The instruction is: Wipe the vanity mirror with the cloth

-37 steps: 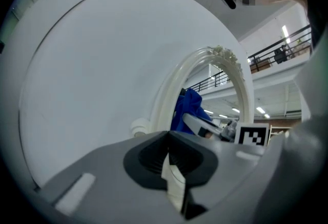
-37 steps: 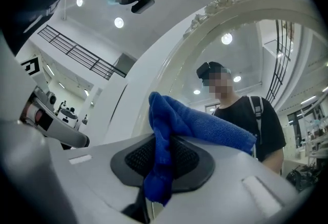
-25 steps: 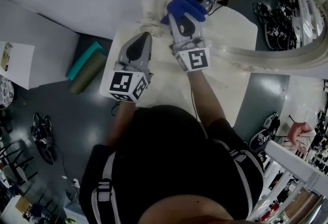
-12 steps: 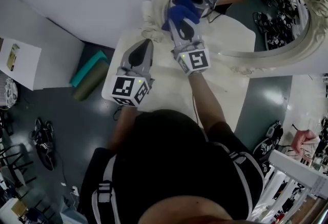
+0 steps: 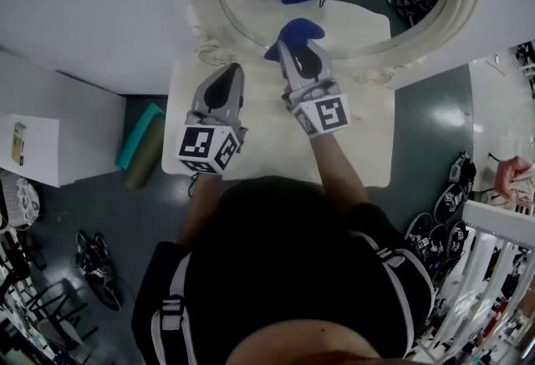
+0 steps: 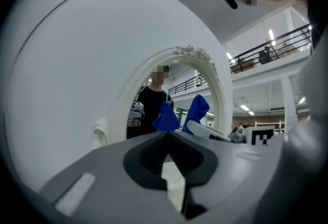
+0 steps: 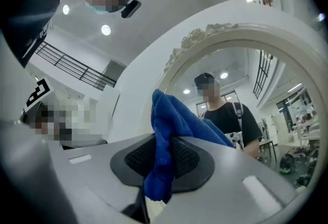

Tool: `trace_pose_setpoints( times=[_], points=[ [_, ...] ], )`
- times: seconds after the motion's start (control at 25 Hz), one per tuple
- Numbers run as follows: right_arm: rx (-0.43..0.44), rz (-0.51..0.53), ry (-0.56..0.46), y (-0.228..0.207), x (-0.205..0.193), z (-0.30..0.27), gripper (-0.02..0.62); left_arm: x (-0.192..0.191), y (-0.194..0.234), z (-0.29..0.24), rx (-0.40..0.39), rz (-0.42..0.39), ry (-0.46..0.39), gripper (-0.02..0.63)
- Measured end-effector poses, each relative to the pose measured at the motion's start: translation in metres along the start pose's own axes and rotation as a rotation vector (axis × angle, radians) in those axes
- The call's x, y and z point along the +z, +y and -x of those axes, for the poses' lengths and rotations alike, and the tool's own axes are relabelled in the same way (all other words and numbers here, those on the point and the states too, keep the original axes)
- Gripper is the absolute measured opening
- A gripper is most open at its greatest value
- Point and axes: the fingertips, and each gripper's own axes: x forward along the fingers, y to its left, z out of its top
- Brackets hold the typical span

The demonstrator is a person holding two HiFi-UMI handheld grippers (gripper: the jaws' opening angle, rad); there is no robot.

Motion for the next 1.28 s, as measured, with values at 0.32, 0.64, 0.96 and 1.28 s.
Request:
trace_pose_setpoints(
  times=[0.32,0.64,0.96,1.28],
  points=[
    [-0.202,0.038,0.023,-0.064,0.018,0.085,0.067,-0.009,-0.071,-0.035,-0.158,-0.001,0.022,0.006],
    [-0.377,0.033,0.061,-0.125,0.006,0.153,0.067,-0.019,-0.127,-0.056,-0.269,-0.020,0.045,0.006],
    [-0.415,0.007,0.059,-0.157,-0.009,0.167,0.067,-0.022,-0.146,-0.072,-0.274,-0.047,0.055,0.006],
    [-0.455,-0.049,0.067,-0.207,-0.050,0.175,0.067,-0.047,-0.147,-0.097,-0.252,-0.050,0.067,0.006]
  ],
)
